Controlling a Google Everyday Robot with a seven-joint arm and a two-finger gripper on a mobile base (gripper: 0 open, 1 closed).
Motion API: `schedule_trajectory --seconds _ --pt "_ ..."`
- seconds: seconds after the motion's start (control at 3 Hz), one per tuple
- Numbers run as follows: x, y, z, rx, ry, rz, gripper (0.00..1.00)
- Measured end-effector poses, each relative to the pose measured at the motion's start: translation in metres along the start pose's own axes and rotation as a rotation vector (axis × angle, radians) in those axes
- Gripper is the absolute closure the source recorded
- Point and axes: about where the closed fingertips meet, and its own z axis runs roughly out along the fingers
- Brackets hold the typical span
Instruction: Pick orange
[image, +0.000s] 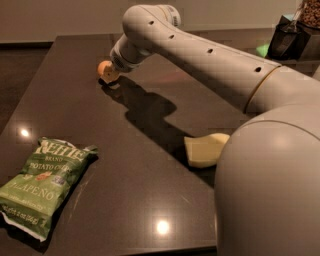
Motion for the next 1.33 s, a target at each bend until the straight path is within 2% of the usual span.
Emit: schedule_trajectory --seconds 0.33,0.67,1.0,1.33 --pt "-0.004 0.002 -0.011 0.025 -0.019 0.007 0.96" --pt "-0.016 0.007 -0.036 0.064 -0.06 0.019 1.0" --pt "-0.035 0.013 -0.059 0.083 -0.1 0.004 1.0" --pt "-0.063 0.018 -0.087 0.087 -0.155 -0.039 1.0"
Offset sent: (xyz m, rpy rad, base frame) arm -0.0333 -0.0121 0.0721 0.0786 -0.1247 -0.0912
